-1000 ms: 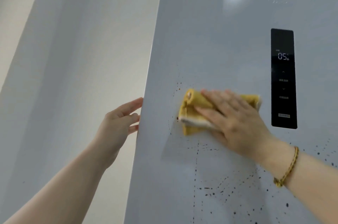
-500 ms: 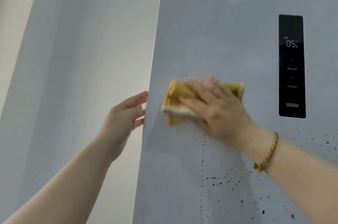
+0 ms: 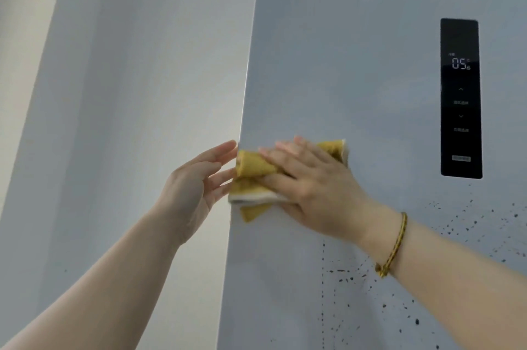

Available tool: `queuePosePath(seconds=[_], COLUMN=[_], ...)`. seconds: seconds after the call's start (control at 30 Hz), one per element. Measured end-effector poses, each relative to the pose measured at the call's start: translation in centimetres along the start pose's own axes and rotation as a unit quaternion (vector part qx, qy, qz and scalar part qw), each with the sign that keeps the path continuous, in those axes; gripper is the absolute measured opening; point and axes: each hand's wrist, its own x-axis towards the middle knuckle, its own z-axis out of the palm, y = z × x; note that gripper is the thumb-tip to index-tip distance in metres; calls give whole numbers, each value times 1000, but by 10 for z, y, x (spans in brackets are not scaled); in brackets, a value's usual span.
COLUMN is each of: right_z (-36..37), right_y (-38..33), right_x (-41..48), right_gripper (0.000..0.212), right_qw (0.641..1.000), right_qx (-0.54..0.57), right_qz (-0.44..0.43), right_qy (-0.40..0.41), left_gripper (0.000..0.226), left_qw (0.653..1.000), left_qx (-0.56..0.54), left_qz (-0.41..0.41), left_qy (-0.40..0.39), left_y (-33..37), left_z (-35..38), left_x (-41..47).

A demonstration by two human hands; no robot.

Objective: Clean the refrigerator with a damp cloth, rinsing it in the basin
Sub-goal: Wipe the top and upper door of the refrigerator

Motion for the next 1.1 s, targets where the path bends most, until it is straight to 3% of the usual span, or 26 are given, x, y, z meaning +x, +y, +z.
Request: queuePosePath(seconds=[0.07, 0.13, 0.2, 0.27, 0.4, 0.57, 0.63, 0.73, 0.8, 0.87, 0.97, 1.1], right_z=[0, 2, 5, 10, 14, 10, 7, 2, 4, 9, 8, -1], right_y=[21, 34, 25, -1, -54, -43, -20, 11, 6, -19, -55, -46], right_x=[14, 28, 32, 22, -21, -37, -29, -13, -11, -23, -62, -89], right_gripper=[42, 44, 44, 44, 30, 17, 24, 37, 40, 39, 25, 17], right_qw=[997, 976, 956, 964, 995, 999, 998, 974, 957, 968, 998, 992], right_qx=[-16, -25, -41, -58, -14, 33, 9, -30, -44, -47, -21, 0], right_qz=[77, 212, 287, 255, 95, -30, 21, 208, 274, 234, 61, -117], right_qy=[20, 42, 50, 50, 22, 22, 56, 81, 88, 79, 15, -54], left_gripper=[39, 40, 41, 41, 39, 35, 36, 39, 45, 52, 55, 50], left_qw=[1000, 1000, 1000, 1000, 999, 999, 999, 998, 991, 983, 974, 960], left_qx=[-5, 1, 11, 17, 26, 31, 21, 58, 116, 164, 204, 248], left_qz=[6, 14, 18, 16, 17, 25, 24, 36, 55, 75, 84, 106], left_qy=[2, 0, -7, -19, -29, -11, -3, 13, 34, 39, 48, 72], left_y=[-1, -2, 0, 3, 2, 0, -1, -3, -6, -9, -15, -16], left_z=[1, 1, 0, 0, 2, 8, 9, 13, 20, 28, 33, 35], left_x=[-1, -1, -1, 0, -3, -8, -9, -11, -13, -16, -17, -20])
